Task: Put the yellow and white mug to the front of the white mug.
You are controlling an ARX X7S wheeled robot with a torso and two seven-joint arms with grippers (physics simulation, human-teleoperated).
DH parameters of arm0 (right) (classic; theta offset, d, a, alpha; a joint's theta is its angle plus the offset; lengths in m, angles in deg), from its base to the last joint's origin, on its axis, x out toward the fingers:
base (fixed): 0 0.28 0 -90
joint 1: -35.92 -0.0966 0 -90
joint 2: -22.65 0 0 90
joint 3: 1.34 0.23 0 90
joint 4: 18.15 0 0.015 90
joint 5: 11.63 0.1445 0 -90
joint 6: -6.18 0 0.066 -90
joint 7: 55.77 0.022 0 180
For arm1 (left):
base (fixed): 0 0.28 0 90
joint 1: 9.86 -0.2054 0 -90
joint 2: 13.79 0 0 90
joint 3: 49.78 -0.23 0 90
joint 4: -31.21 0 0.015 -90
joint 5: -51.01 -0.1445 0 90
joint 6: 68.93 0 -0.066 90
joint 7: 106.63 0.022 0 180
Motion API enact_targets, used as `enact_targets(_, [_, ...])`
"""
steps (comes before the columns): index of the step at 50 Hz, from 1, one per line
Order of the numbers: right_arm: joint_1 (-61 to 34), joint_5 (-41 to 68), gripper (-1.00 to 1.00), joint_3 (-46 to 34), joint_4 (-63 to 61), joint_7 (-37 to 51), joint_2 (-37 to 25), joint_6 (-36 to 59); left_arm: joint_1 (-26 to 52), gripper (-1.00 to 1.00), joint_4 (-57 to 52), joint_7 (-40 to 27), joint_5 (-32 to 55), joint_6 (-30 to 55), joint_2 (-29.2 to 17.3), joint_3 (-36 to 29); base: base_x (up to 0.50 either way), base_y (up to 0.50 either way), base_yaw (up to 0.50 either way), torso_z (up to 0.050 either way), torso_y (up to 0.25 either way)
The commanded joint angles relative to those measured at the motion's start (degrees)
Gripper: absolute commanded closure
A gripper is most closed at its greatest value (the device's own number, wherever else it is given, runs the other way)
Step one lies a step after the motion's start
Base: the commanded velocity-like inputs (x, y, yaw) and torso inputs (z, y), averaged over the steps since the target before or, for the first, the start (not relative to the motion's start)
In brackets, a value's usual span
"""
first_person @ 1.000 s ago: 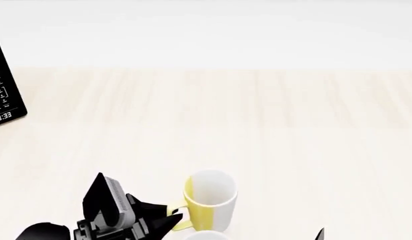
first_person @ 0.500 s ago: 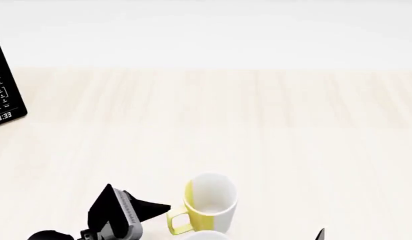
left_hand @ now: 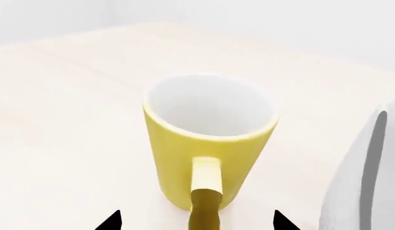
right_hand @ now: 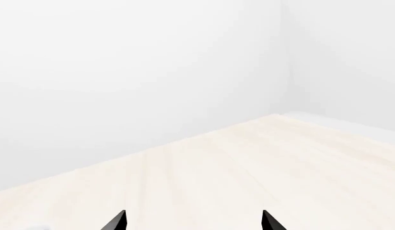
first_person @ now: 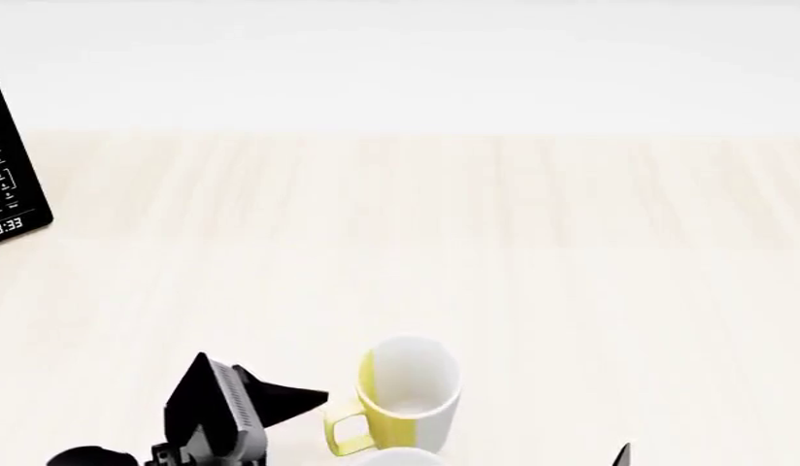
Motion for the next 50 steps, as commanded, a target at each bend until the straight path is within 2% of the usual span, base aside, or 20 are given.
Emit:
enact_targets(1, [-0.2,-0.8,-1.00,0.4,1.4,-1.9,0.8,-1.0,-1.9,-1.00,-7.0,2.0,1.5,4.2,-0.9,2.3,0.00,0.00,0.00,0.000,0.000])
enact_targets(7, [-0.4,-0.7,-1.00,0.2,1.6,-1.8,0.7,-0.9,-2.9,-1.00,-11.1,3.6,3.9,6.6,-2.0,3.3,0.00,0.00,0.00,0.000,0.000])
enact_targets(14, [-0.6,-0.7,-1.00,0.0,1.7,-1.7,0.6,-0.9,-5.8,-1.00,-22.1,6.9,11.9,12.5,-5.0,7.1,0.00,0.00,0.00,0.000,0.000])
enact_targets(18, [-0.6,-0.7,-1.00,0.0,1.7,-1.7,0.6,-0.9,-6.4,-1.00,-25.0,6.8,13.0,14.2,-5.8,7.3,0.00,0.00,0.00,0.000,0.000])
enact_targets(22, [-0.6,-0.6,-1.00,-0.1,1.7,-1.6,0.5,-0.9,-7.6,-1.00,-28.9,9.4,17.6,16.4,-7.0,9.3,0.00,0.00,0.00,0.000,0.000])
enact_targets(32, [-0.8,-0.6,-1.00,-0.3,1.9,-1.5,0.5,-0.9,-10.6,-1.00,-37.1,10.4,24.4,19.8,-9.2,12.5,0.00,0.00,0.00,0.000,0.000])
enact_targets(38, [-0.7,-0.6,-1.00,-0.4,1.7,-1.4,0.4,-1.0,-14.6,-1.00,-42.7,5.7,23.4,16.4,-9.7,13.8,0.00,0.00,0.00,0.000,0.000])
enact_targets(41, [-0.6,-0.7,-1.00,-0.4,1.7,-1.3,0.3,-1.1,-17.4,-1.00,-44.5,-0.6,20.2,12.1,-9.0,14.9,0.00,0.00,0.00,0.000,0.000])
enact_targets(42, [-0.4,-0.7,-1.00,-0.4,1.3,-1.3,0.2,-1.2,-18.9,-1.00,-47.0,-2.0,22.8,13.3,-9.3,16.4,0.00,0.00,0.00,0.000,0.000])
enact_targets(43, [-0.2,-0.7,-1.00,-0.3,1.1,-1.2,0.2,-1.3,-21.4,-1.00,-48.5,-5.4,19.1,6.1,-8.1,18.1,0.00,0.00,0.00,0.000,0.000])
enact_targets(44, [-0.1,-0.8,-1.00,-0.4,0.9,-1.1,0.2,-1.3,-22.3,-1.00,-51.1,-5.8,23.4,10.0,-8.9,18.9,0.00,0.00,0.00,0.000,0.000])
enact_targets(45, [-0.1,-0.9,-1.00,-0.4,0.8,-1.1,0.1,-1.3,-22.8,-1.00,-52.3,-7.0,23.4,10.7,-9.4,18.9,0.00,0.00,0.00,0.000,0.000])
enact_targets(46, [-0.3,-1.0,-1.00,-0.6,1.0,-1.1,0.2,-1.3,-26.1,-1.00,-56.7,-9.9,24.6,8.3,-9.3,21.5,0.00,0.00,0.00,0.000,0.000])
enact_targets(47, [-0.3,-1.1,-1.00,-0.7,1.0,-1.1,0.2,-1.3,-26.9,-1.00,-57.4,-12.4,21.6,5.7,-8.8,21.9,0.00,0.00,0.00,0.000,0.000])
enact_targets(48, [-0.4,-1.2,-1.00,-0.7,1.0,-1.1,0.3,-1.3,-29.0,-1.00,-59.8,-12.3,22.2,4.1,-8.8,22.8,0.00,0.00,0.00,0.000,0.000])
enact_targets(49, [-0.2,-1.4,-1.00,-0.8,0.7,-0.9,0.2,-1.4,-30.4,-1.00,-61.0,-16.3,19.6,2.2,-8.4,23.9,0.00,0.00,0.00,0.000,0.000])
enact_targets(50, [-0.1,-1.5,-1.00,-0.9,0.5,-0.9,0.2,-1.3,-31.6,-1.00,-62.1,-15.9,20.4,1.4,-8.3,24.3,0.00,0.00,0.00,0.000,0.000])
